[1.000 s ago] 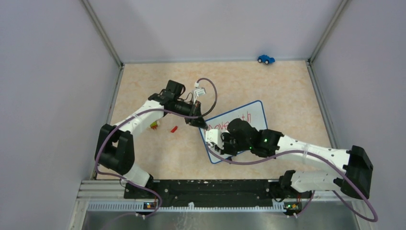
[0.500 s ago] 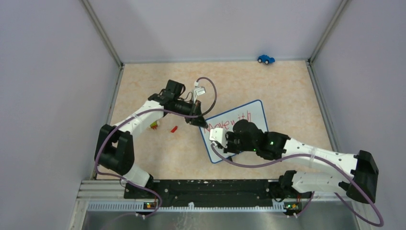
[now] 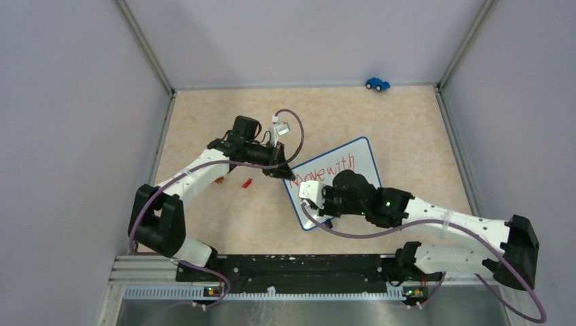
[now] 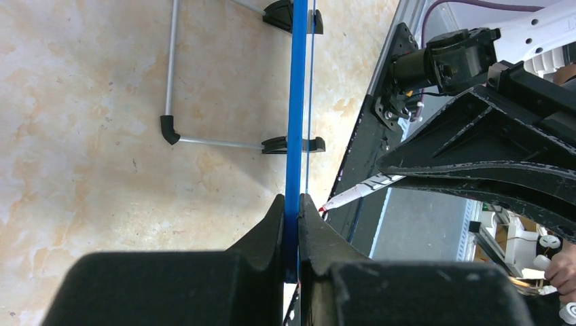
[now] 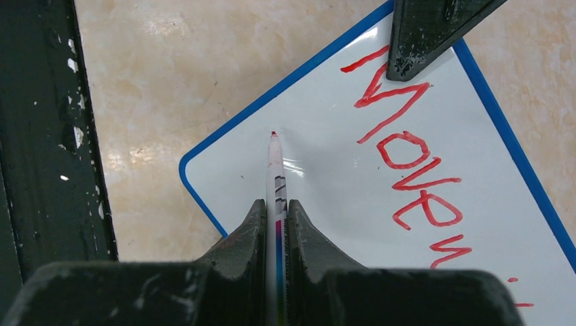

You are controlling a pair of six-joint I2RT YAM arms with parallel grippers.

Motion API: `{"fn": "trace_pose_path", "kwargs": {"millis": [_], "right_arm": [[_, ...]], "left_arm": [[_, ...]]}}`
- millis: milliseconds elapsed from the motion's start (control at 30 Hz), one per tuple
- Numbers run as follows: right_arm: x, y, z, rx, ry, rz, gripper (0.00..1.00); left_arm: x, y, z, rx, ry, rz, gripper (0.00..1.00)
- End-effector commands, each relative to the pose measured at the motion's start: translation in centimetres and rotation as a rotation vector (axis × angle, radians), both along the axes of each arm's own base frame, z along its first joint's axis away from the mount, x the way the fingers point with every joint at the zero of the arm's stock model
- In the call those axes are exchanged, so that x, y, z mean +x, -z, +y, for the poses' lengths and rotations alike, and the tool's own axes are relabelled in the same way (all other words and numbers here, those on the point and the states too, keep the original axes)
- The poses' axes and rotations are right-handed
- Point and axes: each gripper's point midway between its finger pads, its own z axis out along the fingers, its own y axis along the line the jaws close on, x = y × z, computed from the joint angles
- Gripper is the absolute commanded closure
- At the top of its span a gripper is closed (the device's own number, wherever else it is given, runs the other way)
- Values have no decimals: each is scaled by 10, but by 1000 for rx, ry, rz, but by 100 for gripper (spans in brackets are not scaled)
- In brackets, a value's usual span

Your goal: Write a sentence on the whiteboard

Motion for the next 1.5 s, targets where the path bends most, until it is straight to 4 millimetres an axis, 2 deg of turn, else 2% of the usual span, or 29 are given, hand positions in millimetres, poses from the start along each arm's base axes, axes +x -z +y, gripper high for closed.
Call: {"fn": "trace_pose_path", "kwargs": {"millis": [0,200,433,767,933,1067,1333,1467], "right_arm": [[7,-8,-2,40,24,-21,100],[-7,-10,-4,71,-33,58,100],[-7,-4,2,49,-51,80,100],[0,2,8,28,-43,72,100],[10,7,4,-3,6,48,100],[20,3,0,-12,51,20,100],[27,-18,0,42,77,4,100],[25,-14,-1,30,72,12,100]], "left_arm": [[30,4,10,71,-107,-113,100],[24,6,7,50,-50,-100,100],[23,6,5,39,-29,-81,100],[20,6,5,34,-21,-77,100],[20,7,4,33,-19,-74,100],[20,7,4,30,-15,-69,100],[20,8,4,30,-16,-67,100],[20,8,3,31,-14,-67,100]]}}
